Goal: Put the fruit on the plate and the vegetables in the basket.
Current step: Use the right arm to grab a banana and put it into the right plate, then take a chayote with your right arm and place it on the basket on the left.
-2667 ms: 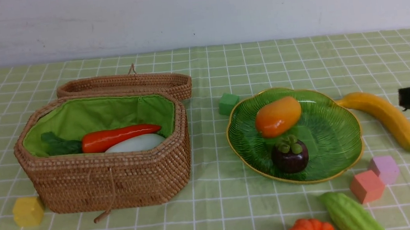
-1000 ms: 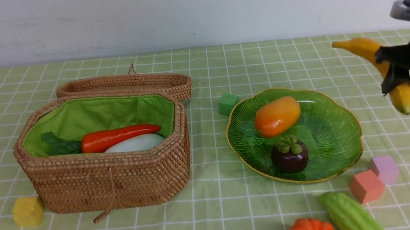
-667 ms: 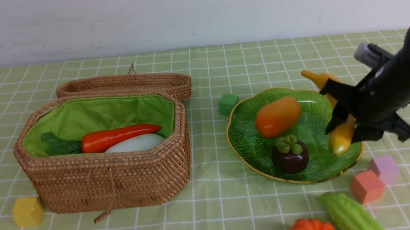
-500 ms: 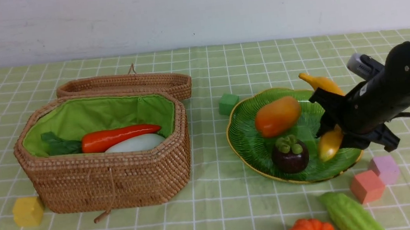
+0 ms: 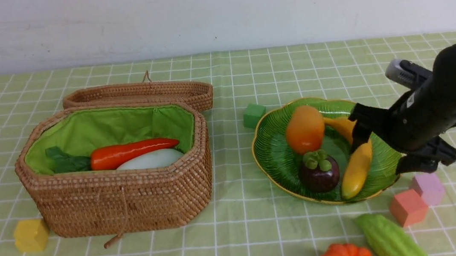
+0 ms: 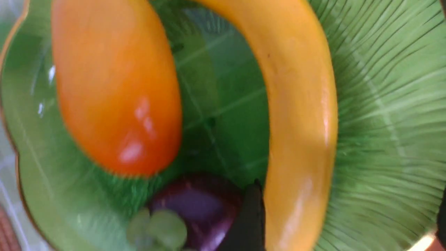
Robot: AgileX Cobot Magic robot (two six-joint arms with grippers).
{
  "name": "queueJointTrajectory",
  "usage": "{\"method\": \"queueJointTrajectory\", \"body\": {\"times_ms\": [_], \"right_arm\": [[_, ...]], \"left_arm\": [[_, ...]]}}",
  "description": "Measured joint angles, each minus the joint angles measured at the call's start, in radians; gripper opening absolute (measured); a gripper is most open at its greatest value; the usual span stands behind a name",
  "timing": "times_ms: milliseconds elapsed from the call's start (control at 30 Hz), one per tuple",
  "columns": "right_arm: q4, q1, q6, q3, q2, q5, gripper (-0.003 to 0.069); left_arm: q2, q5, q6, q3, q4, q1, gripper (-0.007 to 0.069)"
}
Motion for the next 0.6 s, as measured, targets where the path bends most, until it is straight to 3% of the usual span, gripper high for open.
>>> {"method": "queueJointTrajectory", "body": {"times_ms": [100, 200, 267, 433, 600], "right_arm": [[-0.001, 0.0, -0.139, 0.0, -0.061, 0.066, 0.0637], [-0.005, 0.0, -0.356, 0.002, -0.161, 0.236, 0.0591], [-0.005, 0.0, -0.43, 0.019, -0.207, 0.316, 0.0577], [-0.008, 0.012, -0.51, 0.131, -0.277, 0.356, 0.0571], [-0.008, 0.06, -0.541, 0.283, -0.294, 0.275, 0.0571]], "left_arm": [[0.0, 0.0, 0.0, 0.0, 0.0, 0.0, 0.0144], [0.0, 0.0, 0.0, 0.0, 0.0, 0.0, 0.0144], [0.0, 0.0, 0.0, 0.0, 0.0, 0.0, 0.0144], [0.0, 0.0, -0.001, 0.0, 0.0, 0.0, 0.0144], [0.0, 0.0, -0.001, 0.0, 0.0, 0.0, 0.0144]]}}
